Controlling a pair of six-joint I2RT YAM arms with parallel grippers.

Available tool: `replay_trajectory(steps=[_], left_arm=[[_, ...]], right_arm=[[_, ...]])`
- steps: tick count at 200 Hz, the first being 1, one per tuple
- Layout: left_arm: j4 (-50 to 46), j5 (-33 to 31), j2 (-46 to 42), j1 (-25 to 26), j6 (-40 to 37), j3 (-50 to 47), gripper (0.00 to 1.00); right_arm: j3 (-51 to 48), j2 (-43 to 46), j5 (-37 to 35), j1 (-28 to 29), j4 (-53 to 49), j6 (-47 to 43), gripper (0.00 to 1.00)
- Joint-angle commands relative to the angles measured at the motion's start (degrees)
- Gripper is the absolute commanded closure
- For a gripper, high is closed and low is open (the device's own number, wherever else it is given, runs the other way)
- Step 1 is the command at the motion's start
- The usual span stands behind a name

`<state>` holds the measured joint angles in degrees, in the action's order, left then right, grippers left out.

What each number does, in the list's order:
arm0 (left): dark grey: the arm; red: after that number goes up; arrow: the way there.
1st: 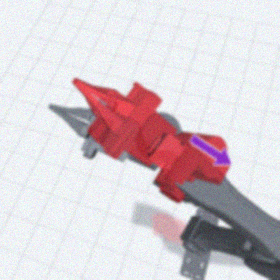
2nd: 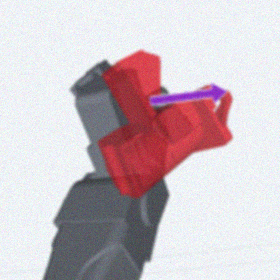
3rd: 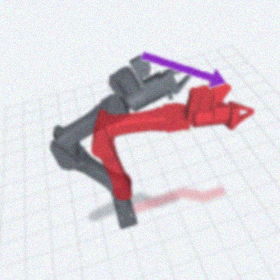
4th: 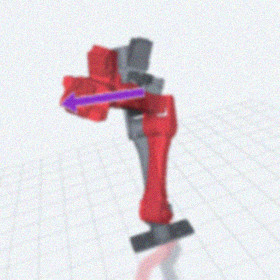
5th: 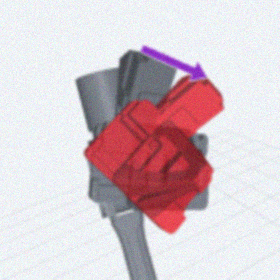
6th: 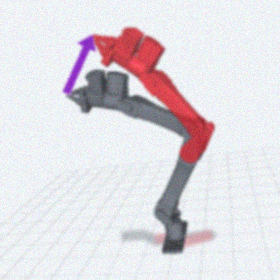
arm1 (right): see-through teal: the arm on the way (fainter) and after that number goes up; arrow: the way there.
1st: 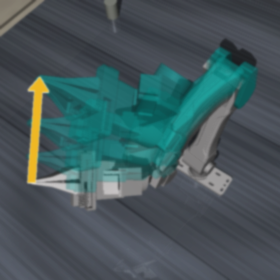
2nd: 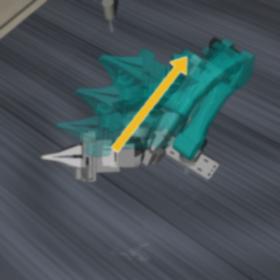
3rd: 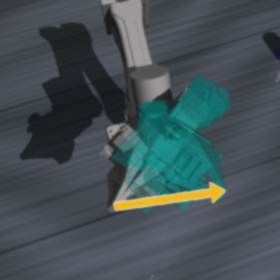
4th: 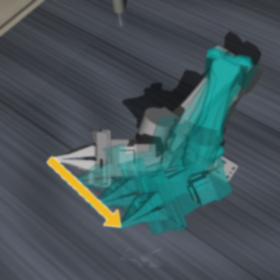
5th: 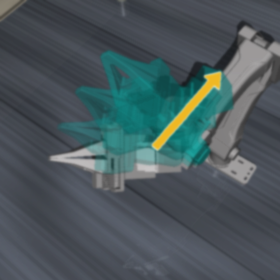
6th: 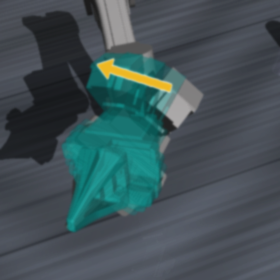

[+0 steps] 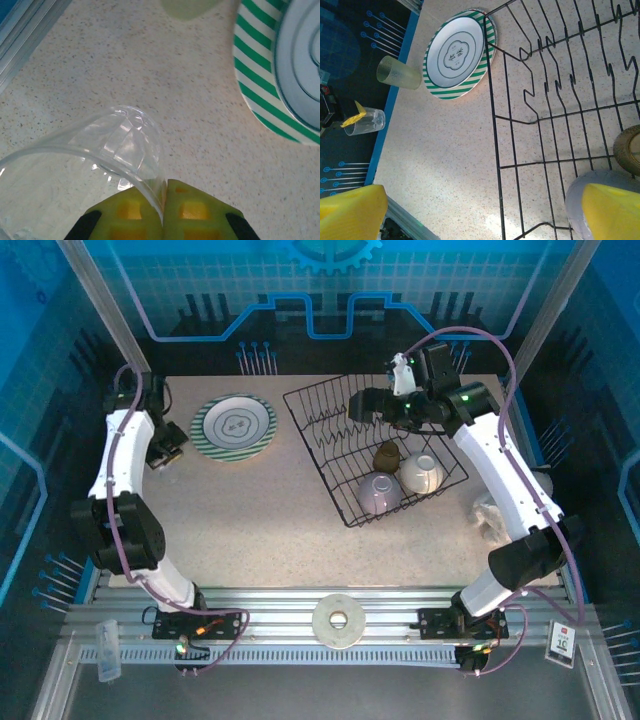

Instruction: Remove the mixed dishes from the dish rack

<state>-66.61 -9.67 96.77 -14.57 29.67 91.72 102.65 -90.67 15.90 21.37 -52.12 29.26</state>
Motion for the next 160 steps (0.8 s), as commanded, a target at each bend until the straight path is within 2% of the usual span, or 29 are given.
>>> replay_trajectory(steps=[1,73,160], left_arm=[[2.63,3.29,3.17,-3.17,3.06,-0.69,1.0],[6.61,5.1,14.86,-8.03,13.13,3.28,1.0],[4.73,-0.38,26.74,-8.46,19.69,15.09,1.0]], right_arm=[[0.88,0.1,-1.75,0.76,-1.85,-1.22,0.0],[0.2,1.21,-4.21,1.22,-2.99,-1.31,0.0],[2.64,-1.0,-5.26,1.48,-8.69,-2.03,0.0]])
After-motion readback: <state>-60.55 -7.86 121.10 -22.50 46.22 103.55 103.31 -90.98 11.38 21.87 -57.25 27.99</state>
